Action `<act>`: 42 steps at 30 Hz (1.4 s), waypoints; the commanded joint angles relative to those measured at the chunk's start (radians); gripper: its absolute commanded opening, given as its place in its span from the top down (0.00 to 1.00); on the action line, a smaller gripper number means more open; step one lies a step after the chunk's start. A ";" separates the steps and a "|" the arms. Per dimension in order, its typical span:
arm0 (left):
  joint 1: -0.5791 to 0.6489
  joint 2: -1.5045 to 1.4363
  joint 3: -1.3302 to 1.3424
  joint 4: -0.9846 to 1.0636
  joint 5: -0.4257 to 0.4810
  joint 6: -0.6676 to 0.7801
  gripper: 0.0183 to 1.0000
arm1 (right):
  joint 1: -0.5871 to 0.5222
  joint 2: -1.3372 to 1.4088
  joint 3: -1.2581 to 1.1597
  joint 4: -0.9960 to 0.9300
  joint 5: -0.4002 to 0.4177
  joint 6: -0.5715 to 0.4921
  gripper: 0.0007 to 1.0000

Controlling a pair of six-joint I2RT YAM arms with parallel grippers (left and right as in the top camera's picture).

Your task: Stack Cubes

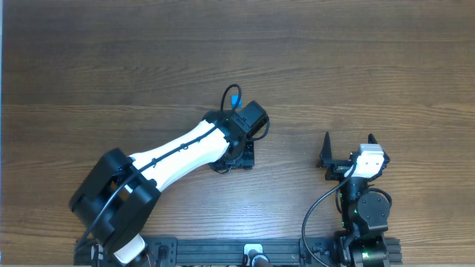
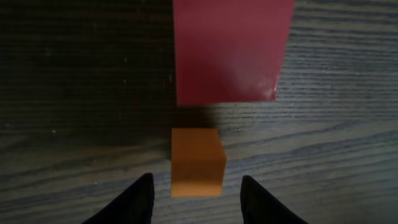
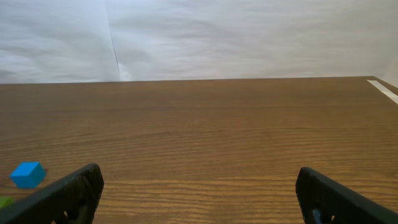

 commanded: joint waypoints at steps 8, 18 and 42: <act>-0.002 0.066 -0.004 0.018 0.006 -0.011 0.55 | -0.005 -0.010 -0.005 -0.003 0.000 0.003 0.01; -0.002 0.079 -0.004 0.026 0.006 -0.010 0.60 | -0.005 -0.010 -0.005 -0.003 0.000 0.002 0.01; 0.003 -0.041 -0.003 0.006 0.020 -0.010 0.80 | -0.005 -0.010 -0.005 -0.003 0.000 0.003 0.01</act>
